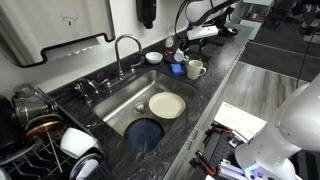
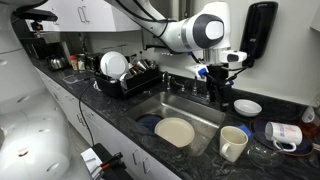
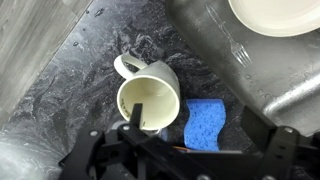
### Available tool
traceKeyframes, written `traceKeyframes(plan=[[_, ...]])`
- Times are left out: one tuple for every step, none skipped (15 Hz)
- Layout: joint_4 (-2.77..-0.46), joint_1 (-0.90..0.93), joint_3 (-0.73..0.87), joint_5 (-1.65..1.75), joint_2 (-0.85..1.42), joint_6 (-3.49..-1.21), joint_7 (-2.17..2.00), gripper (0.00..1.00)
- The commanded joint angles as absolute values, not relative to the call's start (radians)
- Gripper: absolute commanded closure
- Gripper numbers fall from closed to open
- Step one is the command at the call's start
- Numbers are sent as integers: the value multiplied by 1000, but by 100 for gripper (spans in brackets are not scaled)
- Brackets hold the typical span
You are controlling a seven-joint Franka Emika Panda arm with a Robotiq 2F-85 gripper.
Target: Move the glass cup to the left of the sink
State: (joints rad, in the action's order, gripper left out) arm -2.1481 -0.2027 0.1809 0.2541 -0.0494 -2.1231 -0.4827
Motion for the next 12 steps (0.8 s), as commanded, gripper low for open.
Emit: traceKeyframes(plan=[[-2106, -213, 192, 202, -5, -2149, -546, 0], [-2097, -216, 196, 184, 8, -2160, -583, 0], [-2089, -217, 201, 171, 23, -2177, -623, 0], [-2084, -218, 207, 162, 35, -2201, -658, 0], [-2077, -218, 214, 158, 54, -2231, -692, 0], [-2068, -218, 221, 155, 75, -2256, -718, 0], [-2057, -218, 229, 160, 97, -2280, -742, 0], [-2043, -219, 238, 171, 119, -2295, -766, 0], [-2033, -219, 248, 177, 139, -2315, -786, 0], [-2019, -221, 260, 180, 162, -2329, -799, 0], [-2012, -224, 272, 176, 179, -2344, -797, 0], [-1996, -233, 277, 143, 199, -2345, -727, 0]])
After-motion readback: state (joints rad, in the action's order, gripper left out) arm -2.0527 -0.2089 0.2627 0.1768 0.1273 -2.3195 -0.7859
